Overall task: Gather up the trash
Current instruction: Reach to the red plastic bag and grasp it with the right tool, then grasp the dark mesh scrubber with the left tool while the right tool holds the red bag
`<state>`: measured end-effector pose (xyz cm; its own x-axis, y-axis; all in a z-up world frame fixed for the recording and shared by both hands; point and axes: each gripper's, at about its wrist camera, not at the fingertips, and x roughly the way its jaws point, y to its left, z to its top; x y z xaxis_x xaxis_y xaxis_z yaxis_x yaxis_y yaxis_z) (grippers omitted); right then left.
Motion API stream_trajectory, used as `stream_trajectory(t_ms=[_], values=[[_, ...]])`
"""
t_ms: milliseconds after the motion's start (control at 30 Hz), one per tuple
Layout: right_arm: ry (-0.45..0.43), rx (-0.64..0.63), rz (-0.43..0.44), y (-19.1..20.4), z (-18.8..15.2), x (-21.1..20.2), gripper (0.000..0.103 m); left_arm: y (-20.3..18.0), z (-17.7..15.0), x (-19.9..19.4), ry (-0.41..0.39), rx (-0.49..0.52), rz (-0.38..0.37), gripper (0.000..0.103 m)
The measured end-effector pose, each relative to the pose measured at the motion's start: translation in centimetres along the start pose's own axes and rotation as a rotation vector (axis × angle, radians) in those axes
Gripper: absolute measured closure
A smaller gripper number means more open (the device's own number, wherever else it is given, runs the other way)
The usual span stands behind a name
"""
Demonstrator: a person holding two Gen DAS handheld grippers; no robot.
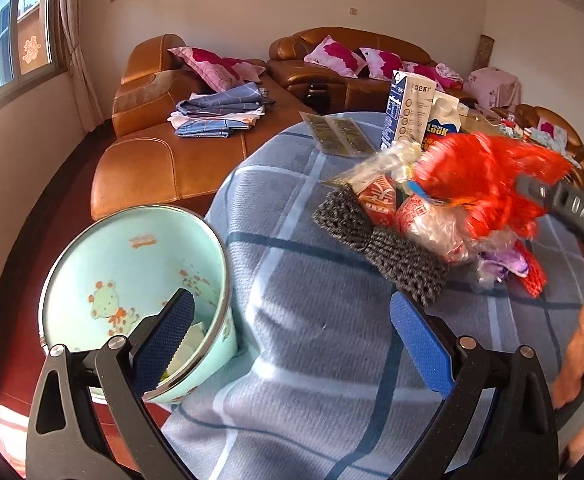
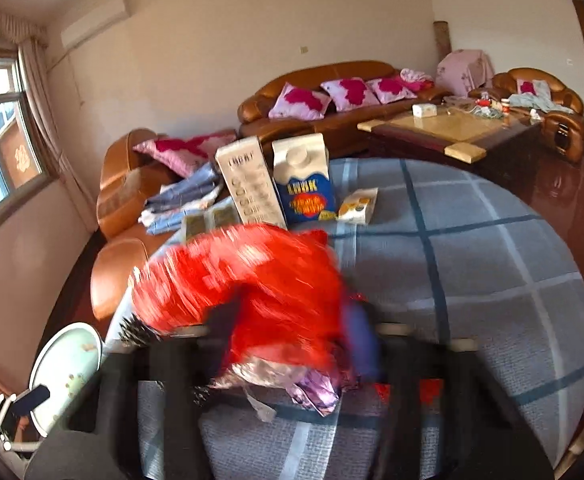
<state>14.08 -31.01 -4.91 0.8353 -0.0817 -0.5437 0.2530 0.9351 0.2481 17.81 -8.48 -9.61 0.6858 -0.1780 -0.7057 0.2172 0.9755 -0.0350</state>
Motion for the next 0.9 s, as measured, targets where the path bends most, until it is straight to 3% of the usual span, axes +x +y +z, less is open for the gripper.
stream_trajectory(t_ms=[33, 133, 300, 433, 567, 733, 800, 867, 900], values=[[0.0, 0.005, 0.01, -0.1, 0.0, 0.0, 0.09, -0.2, 0.2, 0.2, 0.001, -0.002, -0.003, 0.007], [-0.029, 0.016, 0.045, -0.5, 0.0, -1.0, 0.096, -0.9, 0.7, 1.1, 0.007, -0.005, -0.011, 0.007], [-0.141, 0.081, 0.094, -1.7, 0.9, -4.4, 0.096, -2.6, 1.3, 2.5, 0.017, -0.024, -0.022, 0.009], [-0.225, 0.135, 0.049, -3.2, 1.3, -6.5, 0.096, -4.2, 2.0, 4.2, 0.033, -0.057, -0.041, 0.015], [-0.22, 0.178, 0.028, -4.8, 1.1, -6.8, 0.096, -5.6, 1.9, 6.5, 0.087, -0.085, -0.05, 0.03], [-0.19, 0.207, 0.028, -5.7, 0.2, -6.7, 0.096, -6.4, 1.8, 7.0, 0.072, -0.089, -0.045, 0.032], [-0.182, 0.216, 0.028, -5.8, -0.2, -6.8, 0.096, -6.5, 1.6, 7.3, 0.075, -0.089, -0.083, 0.044], [-0.178, 0.226, 0.027, -5.9, -0.5, -6.9, 0.096, -6.3, 1.7, 7.3, 0.073, -0.09, -0.128, 0.064], [-0.178, 0.23, 0.028, -5.9, -0.6, -7.0, 0.096, -6.4, 1.7, 7.0, 0.068, -0.076, -0.139, 0.067]])
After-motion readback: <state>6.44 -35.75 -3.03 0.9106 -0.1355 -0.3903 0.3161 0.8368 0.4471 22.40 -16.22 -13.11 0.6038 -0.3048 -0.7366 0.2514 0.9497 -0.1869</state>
